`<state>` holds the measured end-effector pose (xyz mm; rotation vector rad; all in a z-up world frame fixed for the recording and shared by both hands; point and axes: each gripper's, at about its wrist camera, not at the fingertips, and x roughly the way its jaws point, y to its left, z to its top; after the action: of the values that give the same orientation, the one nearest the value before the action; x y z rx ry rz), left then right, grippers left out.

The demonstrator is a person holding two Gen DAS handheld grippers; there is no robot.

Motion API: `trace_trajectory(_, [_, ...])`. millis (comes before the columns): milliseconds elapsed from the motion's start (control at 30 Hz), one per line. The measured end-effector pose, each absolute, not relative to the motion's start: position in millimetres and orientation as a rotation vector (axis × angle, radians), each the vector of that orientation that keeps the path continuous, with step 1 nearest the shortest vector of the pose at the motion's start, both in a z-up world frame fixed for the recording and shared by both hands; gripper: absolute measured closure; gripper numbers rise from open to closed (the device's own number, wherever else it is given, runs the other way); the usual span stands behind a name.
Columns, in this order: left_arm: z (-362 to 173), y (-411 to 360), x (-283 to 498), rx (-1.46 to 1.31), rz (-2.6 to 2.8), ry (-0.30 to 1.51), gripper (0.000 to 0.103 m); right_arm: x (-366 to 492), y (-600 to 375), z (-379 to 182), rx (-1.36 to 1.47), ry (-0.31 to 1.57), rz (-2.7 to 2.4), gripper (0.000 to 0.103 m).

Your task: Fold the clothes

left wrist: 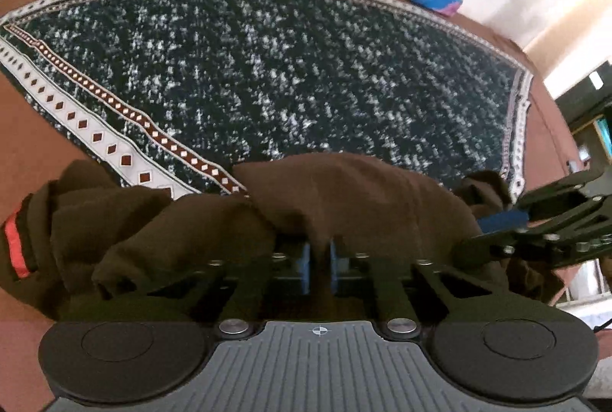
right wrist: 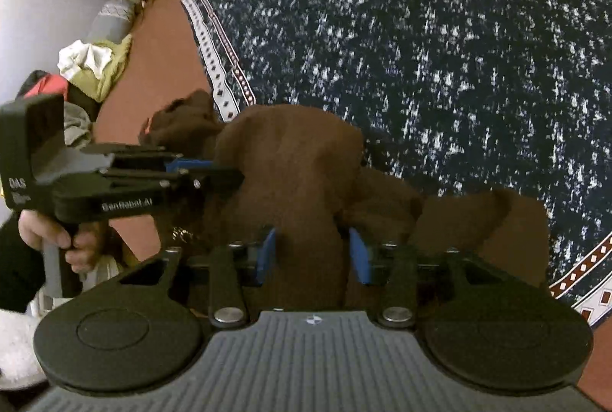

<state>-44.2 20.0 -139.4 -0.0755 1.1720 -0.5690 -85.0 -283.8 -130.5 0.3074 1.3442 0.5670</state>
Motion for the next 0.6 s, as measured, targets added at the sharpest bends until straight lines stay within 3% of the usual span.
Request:
trace_trajectory(33, [-131.8,21.8,-46.6,-0.086,-0.579,1.156,0.1,-86.0,-285.0,-129.4,0.319,1.348,0.573,0.095])
trace_trajectory(267, [-49.3,32.6,-46.1,-0.138,-0.619,0.952,0.101,-90.4,-296.7,-57.3,0.345,1.201,0.617,0.097])
trace_trajectory(467, [35.6,34.0,-2.8,-0.126,-0.615,0.694,0.101,-51.0,-294.7,41.8,0.228,0.903,0.641,0.097])
trace_trajectory(600, [63.7,27.0,49.3,-0.099,-0.549,0.578,0.101,-5.6,-281.8,82.7,0.147,0.741,0.589,0.097])
